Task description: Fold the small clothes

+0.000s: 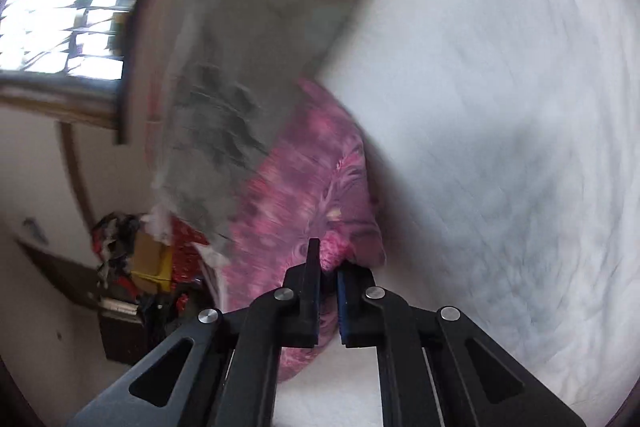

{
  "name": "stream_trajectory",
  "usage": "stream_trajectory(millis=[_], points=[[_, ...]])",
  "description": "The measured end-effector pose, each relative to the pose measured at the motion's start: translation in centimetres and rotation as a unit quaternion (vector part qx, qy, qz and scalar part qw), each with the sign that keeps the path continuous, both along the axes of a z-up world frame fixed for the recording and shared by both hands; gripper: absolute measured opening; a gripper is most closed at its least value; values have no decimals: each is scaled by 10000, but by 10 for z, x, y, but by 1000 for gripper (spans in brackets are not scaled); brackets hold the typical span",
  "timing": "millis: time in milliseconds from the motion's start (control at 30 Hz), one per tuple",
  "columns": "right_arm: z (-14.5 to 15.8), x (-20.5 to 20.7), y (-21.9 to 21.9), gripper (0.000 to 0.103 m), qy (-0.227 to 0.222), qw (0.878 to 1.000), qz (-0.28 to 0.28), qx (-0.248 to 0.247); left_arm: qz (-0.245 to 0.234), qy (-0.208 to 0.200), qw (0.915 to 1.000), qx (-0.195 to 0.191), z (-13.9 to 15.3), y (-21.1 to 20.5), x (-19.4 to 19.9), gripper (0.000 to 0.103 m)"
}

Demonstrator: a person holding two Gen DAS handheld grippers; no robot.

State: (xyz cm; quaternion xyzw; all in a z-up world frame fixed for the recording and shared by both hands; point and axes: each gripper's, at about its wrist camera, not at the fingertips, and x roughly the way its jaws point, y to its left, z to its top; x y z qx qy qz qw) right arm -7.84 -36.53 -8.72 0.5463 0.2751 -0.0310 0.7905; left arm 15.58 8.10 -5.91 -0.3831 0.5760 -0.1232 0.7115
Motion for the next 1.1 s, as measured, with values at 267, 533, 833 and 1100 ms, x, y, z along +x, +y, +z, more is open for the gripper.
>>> stream_trajectory(millis=[267,533,833,1100], points=[[-25,7,-5,5,1063,9918,13,-715,-289,281,9981,473,-18,5,-10,4],[5,-15,5,27,1221,9795,-415,-1548,-760,-881,9901,784,48,2,-28,26],[16,61,66,56,1294,9362,700,-3192,-1040,-1055,9646,2183,37,-70,30,60],[-30,73,93,102,2102,8715,396,-4413,-1565,-1002,9420,2796,-2,-97,29,84]])
